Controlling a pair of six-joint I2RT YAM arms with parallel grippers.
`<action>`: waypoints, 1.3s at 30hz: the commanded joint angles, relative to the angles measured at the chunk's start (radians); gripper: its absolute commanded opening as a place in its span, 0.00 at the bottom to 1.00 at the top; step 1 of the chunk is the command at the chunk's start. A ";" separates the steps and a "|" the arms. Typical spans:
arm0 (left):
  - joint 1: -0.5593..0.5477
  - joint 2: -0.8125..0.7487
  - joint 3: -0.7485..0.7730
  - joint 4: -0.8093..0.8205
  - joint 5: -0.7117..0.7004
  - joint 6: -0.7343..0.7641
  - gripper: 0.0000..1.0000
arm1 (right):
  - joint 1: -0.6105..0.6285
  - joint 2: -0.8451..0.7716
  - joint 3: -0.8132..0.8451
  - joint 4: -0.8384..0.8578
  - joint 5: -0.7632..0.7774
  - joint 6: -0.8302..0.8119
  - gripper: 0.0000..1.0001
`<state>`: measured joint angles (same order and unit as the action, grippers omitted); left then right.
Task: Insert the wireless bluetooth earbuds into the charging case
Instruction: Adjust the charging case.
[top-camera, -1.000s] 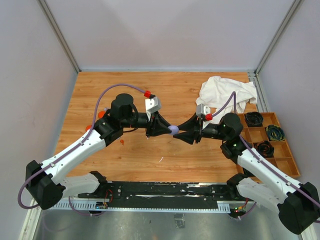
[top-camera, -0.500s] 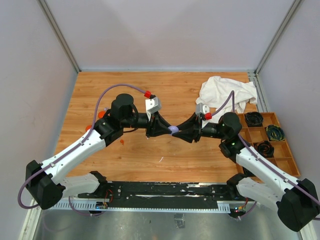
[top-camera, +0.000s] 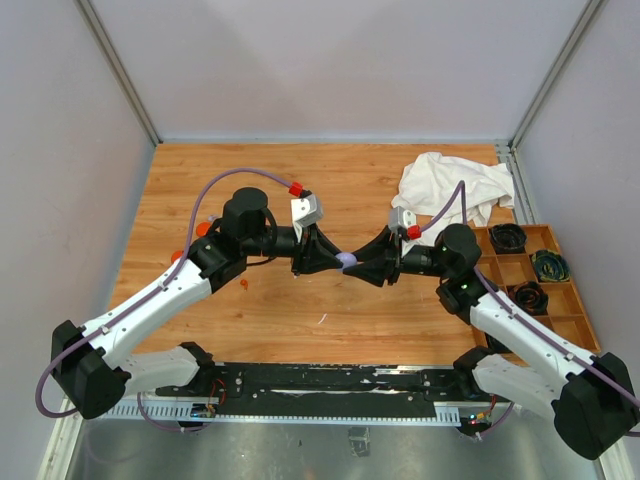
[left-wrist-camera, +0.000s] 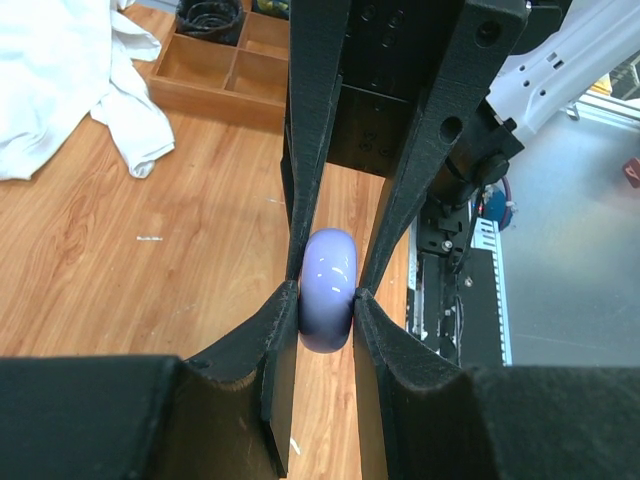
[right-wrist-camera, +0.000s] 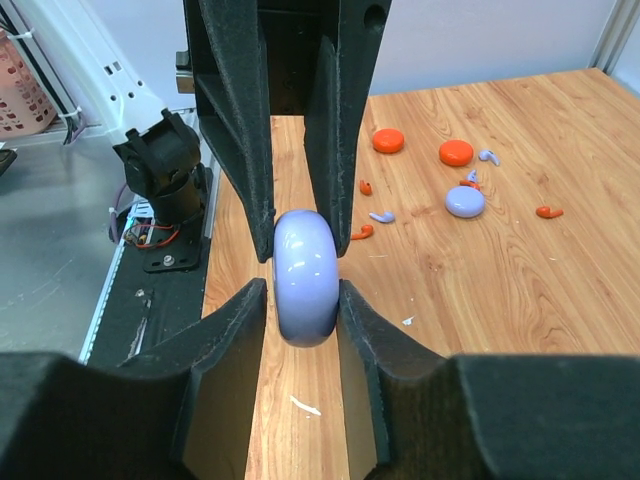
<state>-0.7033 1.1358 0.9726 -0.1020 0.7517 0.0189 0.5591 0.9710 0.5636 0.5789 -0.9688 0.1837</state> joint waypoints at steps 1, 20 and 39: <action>-0.005 -0.024 0.034 0.025 -0.029 0.001 0.07 | 0.030 0.001 -0.008 0.039 -0.043 0.000 0.35; -0.005 -0.042 0.028 0.041 -0.035 -0.006 0.06 | 0.033 0.012 -0.016 0.041 -0.007 -0.003 0.43; -0.005 -0.038 0.021 0.049 -0.020 -0.018 0.06 | 0.033 0.007 -0.033 0.116 0.012 0.042 0.37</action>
<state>-0.7040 1.1095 0.9726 -0.0910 0.7200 0.0116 0.5735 0.9798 0.5438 0.6174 -0.9463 0.1970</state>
